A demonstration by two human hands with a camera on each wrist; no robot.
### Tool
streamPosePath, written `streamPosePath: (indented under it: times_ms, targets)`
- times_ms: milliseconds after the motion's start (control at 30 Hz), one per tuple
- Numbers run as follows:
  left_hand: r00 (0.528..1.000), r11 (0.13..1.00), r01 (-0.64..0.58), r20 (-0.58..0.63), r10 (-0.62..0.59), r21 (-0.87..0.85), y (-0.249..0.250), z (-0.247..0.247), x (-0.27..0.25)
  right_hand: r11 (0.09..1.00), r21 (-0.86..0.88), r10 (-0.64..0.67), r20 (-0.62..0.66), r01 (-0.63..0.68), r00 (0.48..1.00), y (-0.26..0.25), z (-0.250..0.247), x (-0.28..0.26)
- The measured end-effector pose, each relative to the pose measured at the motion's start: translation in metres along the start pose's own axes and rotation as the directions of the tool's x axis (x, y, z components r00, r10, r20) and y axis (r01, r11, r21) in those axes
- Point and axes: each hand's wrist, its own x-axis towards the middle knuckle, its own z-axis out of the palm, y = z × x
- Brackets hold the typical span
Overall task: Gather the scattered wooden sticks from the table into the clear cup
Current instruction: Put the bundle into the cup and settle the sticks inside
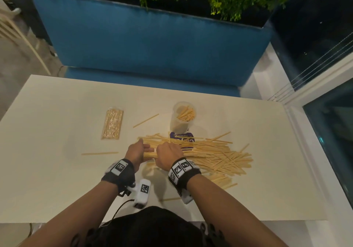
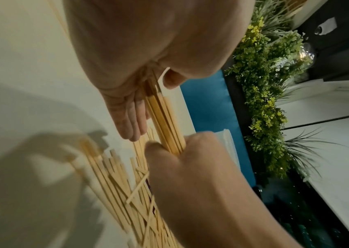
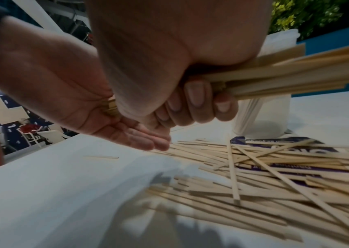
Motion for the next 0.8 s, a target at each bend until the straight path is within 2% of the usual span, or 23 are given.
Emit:
streamPosePath:
  times_ms: [133, 200, 267, 333, 367, 433, 533, 567, 633, 700, 800]
  targets:
    - [0.999, 1.0, -0.015, 0.035, 0.015, -0.009, 0.001, 0.014, -0.006, 0.995, 0.1, -0.03, -0.009, 0.031, 1.0, -0.009, -0.003, 0.002]
    - [0.997, 0.985, 0.008, 0.083, 0.007, -0.172, 0.004, 0.003, -0.004, 0.985, 0.172, 0.011, -0.016, -0.008, 1.0, -0.004, -0.006, 0.003]
    - [0.986, 0.942, 0.093, 0.16, -0.043, -0.322, 0.001, -0.01, 0.0, 0.948, 0.316, 0.054, -0.04, -0.039, 0.998, 0.003, -0.017, 0.003]
    - [0.968, 0.932, 0.176, 0.227, -0.105, -0.318, -0.003, -0.012, 0.003, 0.841, 0.541, 0.084, -0.176, 0.024, 0.981, 0.008, -0.032, 0.002]
    - [0.955, 0.933, 0.215, 0.264, -0.139, -0.287, -0.004, -0.009, 0.002, 0.762, 0.643, 0.134, -0.269, 0.075, 0.954, 0.008, -0.044, -0.001]
    - [0.913, 0.921, 0.298, 0.358, -0.197, -0.252, -0.004, 0.003, -0.001, 0.544, 0.812, 0.269, -0.409, 0.213, 0.872, 0.008, -0.066, -0.007]
    - [0.839, 0.885, 0.399, 0.485, -0.246, -0.241, 0.007, 0.019, -0.013, 0.172, 0.906, 0.417, -0.422, 0.386, 0.805, 0.008, -0.096, -0.016]
    - [0.808, 0.863, 0.433, 0.537, -0.243, -0.261, 0.012, 0.024, -0.019, 0.088, 0.9, 0.443, -0.419, 0.427, 0.792, 0.009, -0.102, -0.018]
    - [0.761, 0.831, 0.476, 0.609, -0.224, -0.288, 0.023, 0.031, -0.029, -0.01, 0.881, 0.474, -0.412, 0.473, 0.778, 0.011, -0.109, -0.021]
    - [0.75, 0.813, 0.494, 0.624, -0.219, -0.308, 0.028, 0.036, -0.032, -0.046, 0.869, 0.494, -0.408, 0.492, 0.768, 0.013, -0.111, -0.024]
    - [0.8, 0.808, 0.466, 0.561, -0.211, -0.36, 0.033, 0.035, -0.032, -0.047, 0.855, 0.487, -0.432, 0.517, 0.759, 0.013, -0.113, -0.027]
